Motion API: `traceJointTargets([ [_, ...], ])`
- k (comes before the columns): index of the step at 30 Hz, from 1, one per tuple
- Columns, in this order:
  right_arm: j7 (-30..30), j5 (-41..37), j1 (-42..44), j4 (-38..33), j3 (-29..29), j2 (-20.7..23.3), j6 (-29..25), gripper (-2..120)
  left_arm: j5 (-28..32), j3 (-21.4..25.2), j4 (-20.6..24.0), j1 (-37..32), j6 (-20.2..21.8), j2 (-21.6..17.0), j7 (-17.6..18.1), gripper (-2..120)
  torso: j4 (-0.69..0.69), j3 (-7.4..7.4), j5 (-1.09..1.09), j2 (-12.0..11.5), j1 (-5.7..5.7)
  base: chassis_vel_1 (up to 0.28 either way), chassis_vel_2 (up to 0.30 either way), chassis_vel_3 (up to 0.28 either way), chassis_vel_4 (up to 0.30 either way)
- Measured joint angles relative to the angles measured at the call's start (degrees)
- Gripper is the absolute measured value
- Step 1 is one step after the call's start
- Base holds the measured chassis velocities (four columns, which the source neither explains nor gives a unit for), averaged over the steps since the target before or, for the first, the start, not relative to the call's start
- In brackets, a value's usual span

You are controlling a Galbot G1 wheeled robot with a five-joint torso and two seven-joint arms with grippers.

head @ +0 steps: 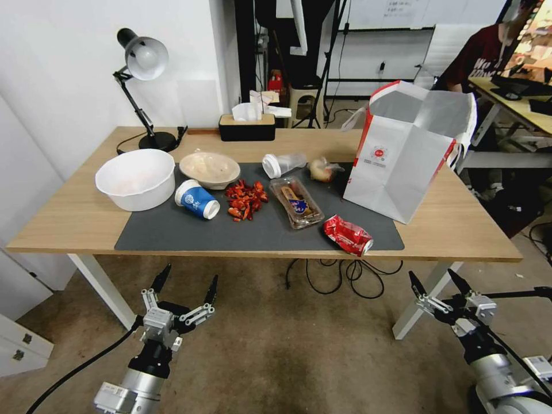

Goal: Pick up the food delivery bag from the floor and place it on the table.

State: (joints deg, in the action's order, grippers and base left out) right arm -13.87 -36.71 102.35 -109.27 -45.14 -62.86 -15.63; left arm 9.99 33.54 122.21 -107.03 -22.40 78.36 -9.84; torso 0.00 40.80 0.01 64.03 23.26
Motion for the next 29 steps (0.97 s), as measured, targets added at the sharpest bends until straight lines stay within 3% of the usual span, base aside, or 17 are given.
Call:
traceJointTargets([
  [11,-1.0,-1.3,0.0,-0.4,0.6,0.4,1.0,100,-5.4,-0.7,-2.8,2.1,-2.8,1.0,7.1,100,0.00,0.00,0.00,0.0,0.00,0.000,0.000,0.000,0.000],
  [29,-1.4,-1.1,0.3,-1.3,0.5,0.2,1.3,100,-5.2,-1.1,-1.9,2.2,-2.8,0.7,7.4,100,0.00,0.00,-0.01,0.0,0.00,0.000,0.000,0.000,0.000],
])
